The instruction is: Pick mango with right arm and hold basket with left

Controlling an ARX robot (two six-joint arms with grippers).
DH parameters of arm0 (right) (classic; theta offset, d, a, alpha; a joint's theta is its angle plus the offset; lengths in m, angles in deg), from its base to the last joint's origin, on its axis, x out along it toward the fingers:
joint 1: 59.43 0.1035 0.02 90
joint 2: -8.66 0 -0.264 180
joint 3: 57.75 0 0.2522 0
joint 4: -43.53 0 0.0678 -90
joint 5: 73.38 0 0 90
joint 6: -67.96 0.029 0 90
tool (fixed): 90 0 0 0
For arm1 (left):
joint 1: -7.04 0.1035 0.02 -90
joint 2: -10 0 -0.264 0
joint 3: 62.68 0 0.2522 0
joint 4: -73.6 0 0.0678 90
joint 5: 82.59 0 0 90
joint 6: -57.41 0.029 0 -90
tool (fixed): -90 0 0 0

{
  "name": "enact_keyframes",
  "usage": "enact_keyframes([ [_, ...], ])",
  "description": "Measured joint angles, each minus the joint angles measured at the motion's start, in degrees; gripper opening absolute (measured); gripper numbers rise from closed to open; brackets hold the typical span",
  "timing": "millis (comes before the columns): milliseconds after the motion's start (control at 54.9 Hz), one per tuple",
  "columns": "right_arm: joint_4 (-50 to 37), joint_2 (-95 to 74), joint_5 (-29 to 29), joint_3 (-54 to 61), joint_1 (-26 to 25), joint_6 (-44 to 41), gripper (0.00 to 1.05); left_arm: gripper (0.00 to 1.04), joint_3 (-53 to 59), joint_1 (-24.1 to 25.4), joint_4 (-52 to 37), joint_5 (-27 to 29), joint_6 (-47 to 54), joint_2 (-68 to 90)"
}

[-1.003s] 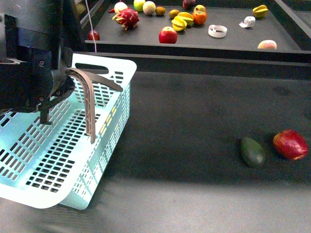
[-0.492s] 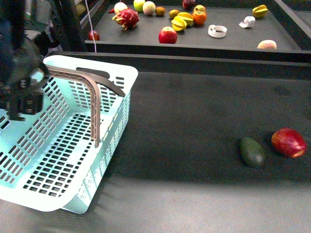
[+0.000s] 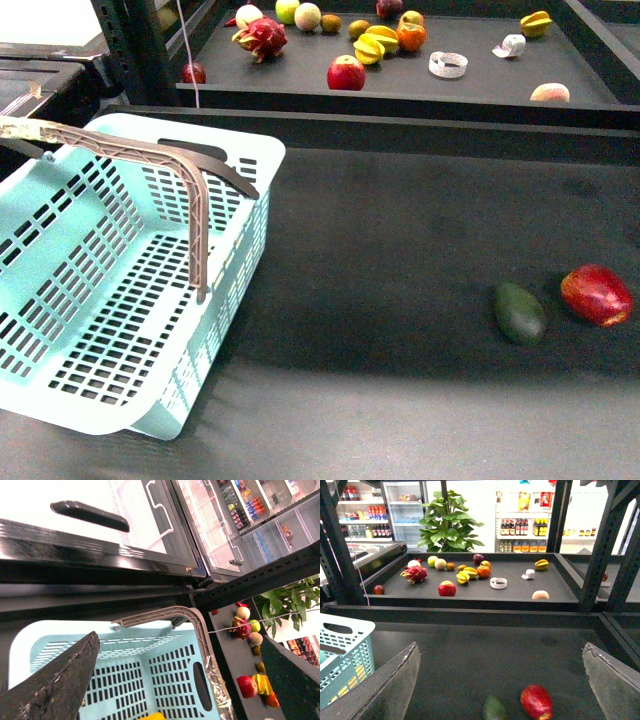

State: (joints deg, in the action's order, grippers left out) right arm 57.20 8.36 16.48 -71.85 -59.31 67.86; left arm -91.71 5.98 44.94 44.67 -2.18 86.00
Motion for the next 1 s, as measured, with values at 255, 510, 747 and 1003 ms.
enact_keyframes([
  [255,0.0,0.0,0.0,0.0,0.0,0.0,0.97,0.97,2.49,1.44,-0.07,-1.29,6.69,-2.58],
  [510,0.0,0.04,-0.02,0.0,0.0,0.0,0.97,0.65,10.38,5.84,-25.4,-38.97,39.41,-0.85],
  [747,0.0,0.07,-0.02,0.0,0.0,0.0,0.97,0.15,12.83,1.11,-9.49,-37.55,57.57,-19.78],
  [1003,0.0,0.07,-0.02,0.0,0.0,0.0,0.97,0.02,13.99,1.09,1.7,-37.27,58.64,-33.55],
])
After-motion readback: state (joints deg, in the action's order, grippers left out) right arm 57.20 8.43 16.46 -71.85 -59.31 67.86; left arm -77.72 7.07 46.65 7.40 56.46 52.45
